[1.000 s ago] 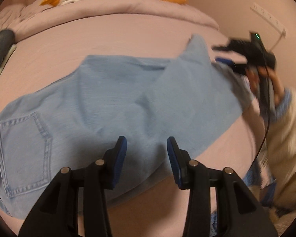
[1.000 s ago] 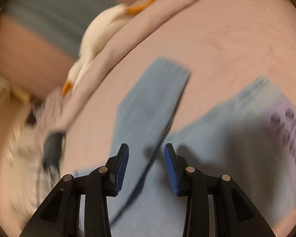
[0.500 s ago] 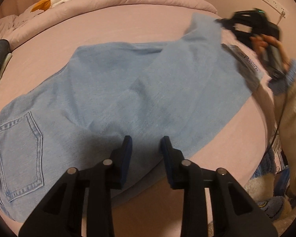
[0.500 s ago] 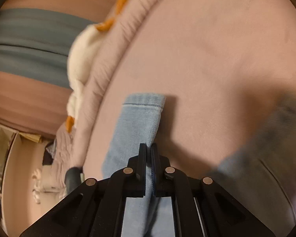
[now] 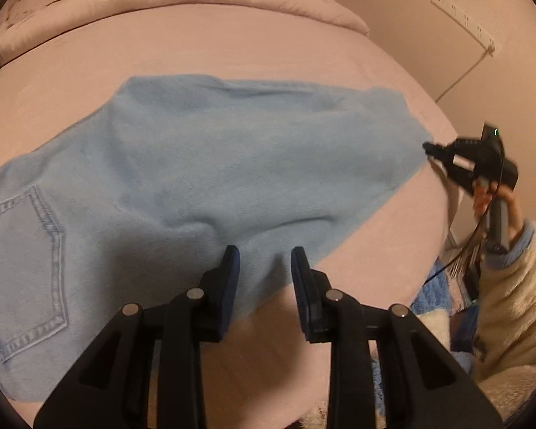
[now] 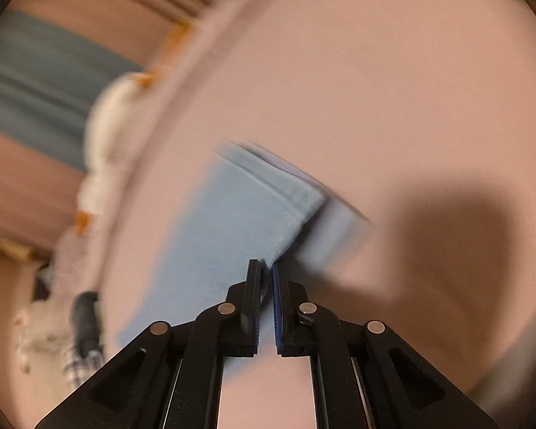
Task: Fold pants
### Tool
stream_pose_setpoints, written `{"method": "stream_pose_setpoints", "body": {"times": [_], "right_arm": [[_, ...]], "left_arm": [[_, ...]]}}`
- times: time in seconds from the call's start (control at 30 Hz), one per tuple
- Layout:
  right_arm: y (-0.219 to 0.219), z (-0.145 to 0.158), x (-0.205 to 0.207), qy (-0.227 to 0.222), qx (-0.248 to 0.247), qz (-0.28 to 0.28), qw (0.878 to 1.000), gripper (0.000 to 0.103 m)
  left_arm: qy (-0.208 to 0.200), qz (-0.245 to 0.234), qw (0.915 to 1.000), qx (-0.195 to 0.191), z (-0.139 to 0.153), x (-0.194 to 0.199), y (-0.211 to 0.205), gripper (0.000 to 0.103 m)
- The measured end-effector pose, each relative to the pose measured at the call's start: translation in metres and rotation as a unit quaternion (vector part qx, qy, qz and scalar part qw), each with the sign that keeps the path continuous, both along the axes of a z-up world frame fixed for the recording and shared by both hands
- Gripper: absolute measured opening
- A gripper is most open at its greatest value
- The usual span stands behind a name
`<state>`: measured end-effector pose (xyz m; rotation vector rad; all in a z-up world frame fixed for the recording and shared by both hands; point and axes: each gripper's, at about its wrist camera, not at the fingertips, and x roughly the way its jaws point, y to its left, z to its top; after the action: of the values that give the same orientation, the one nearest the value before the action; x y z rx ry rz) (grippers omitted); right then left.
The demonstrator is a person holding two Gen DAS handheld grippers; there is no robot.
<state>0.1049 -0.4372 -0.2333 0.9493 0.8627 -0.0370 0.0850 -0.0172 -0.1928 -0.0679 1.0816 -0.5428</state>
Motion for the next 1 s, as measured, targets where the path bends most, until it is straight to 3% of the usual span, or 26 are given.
{"method": "stream_pose_setpoints", "body": {"times": [0.07, 0.13, 0.27, 0.47, 0.53, 0.67, 0.73, 0.8, 0.83, 0.87, 1.0], "right_arm": [[-0.005, -0.012, -0.003, -0.019, 0.045, -0.013, 0.999, 0.005], [-0.005, -0.011, 0.001, -0.024, 0.041, -0.014, 0.999, 0.005], [-0.005, -0.001, 0.021, -0.03, 0.027, -0.008, 0.999, 0.005], [-0.014, 0.013, -0.009, -0.082, 0.055, -0.02, 0.995, 0.004], [-0.019, 0.015, -0.008, -0.072, 0.015, -0.03, 0.997, 0.004], [-0.033, -0.003, 0.0, 0.008, -0.041, -0.058, 0.997, 0.004], [-0.025, 0.013, 0.001, -0.018, -0.077, -0.04, 0.996, 0.004], [-0.01, 0.032, 0.012, -0.053, -0.094, 0.002, 0.994, 0.025], [-0.002, 0.038, 0.021, -0.059, -0.102, 0.025, 0.993, 0.053], [0.009, 0.044, 0.035, -0.061, -0.112, 0.054, 0.99, 0.061], [0.045, 0.056, 0.084, -0.072, -0.154, 0.126, 0.977, 0.061]], "left_arm": [[0.001, 0.004, 1.0, -0.004, 0.001, 0.003, 0.003, 0.029], [0.01, 0.004, 0.9999, -0.012, 0.001, 0.003, 0.005, 0.031], [0.016, 0.0, 0.9998, 0.013, -0.004, -0.006, 0.003, 0.032], [0.039, -0.016, 0.999, 0.014, -0.008, 0.0, 0.003, 0.034], [0.052, -0.016, 0.9985, 0.006, -0.01, 0.004, 0.006, 0.034], [0.05, -0.008, 0.9987, 0.0, 0.0, 0.002, 0.021, 0.037], [0.039, -0.003, 0.9993, 0.0, 0.007, 0.006, 0.021, 0.04], [0.023, 0.004, 0.9997, 0.001, 0.015, 0.01, 0.021, 0.04], [0.011, 0.008, 0.9999, 0.001, 0.02, 0.016, 0.017, 0.04], [0.004, 0.01, 0.9999, -0.002, 0.024, 0.018, 0.015, 0.04], [-0.023, 0.026, 0.9994, 0.006, 0.033, 0.038, 0.006, 0.04]]}}
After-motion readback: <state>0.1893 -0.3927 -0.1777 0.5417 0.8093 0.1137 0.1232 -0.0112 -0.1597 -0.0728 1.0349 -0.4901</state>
